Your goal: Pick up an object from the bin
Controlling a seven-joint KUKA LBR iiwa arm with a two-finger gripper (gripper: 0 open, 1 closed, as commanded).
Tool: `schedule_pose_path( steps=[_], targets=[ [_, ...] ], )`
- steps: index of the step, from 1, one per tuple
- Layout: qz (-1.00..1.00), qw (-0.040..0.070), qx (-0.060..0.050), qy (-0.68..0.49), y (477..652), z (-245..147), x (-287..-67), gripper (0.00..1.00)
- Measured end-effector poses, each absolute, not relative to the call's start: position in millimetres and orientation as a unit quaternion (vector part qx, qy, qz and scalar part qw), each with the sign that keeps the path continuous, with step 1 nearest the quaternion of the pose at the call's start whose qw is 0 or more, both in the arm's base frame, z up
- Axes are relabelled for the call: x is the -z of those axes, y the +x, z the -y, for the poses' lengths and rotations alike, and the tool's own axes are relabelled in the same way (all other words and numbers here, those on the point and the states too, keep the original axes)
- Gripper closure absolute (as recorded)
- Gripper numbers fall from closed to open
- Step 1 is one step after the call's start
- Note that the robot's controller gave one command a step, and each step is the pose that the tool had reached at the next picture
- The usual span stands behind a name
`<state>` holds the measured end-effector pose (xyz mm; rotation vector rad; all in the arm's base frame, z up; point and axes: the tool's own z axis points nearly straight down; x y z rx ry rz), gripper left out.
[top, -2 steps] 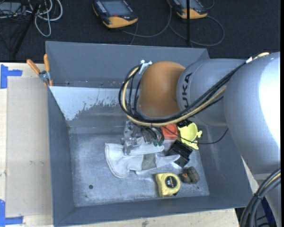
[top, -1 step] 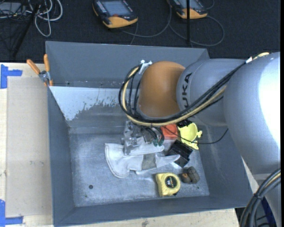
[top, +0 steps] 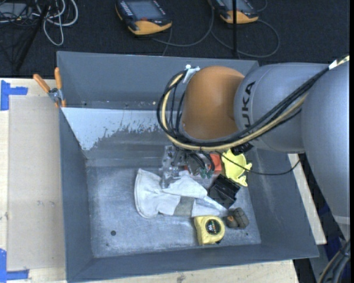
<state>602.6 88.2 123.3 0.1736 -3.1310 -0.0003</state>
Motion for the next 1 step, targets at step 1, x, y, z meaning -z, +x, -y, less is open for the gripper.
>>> schedule_pose_path(
  steps=[1],
  targets=[
    [1.0, -0.001, 0.0, -0.022, 603.6, -72.5, -283.0, 1.0]
  ],
)
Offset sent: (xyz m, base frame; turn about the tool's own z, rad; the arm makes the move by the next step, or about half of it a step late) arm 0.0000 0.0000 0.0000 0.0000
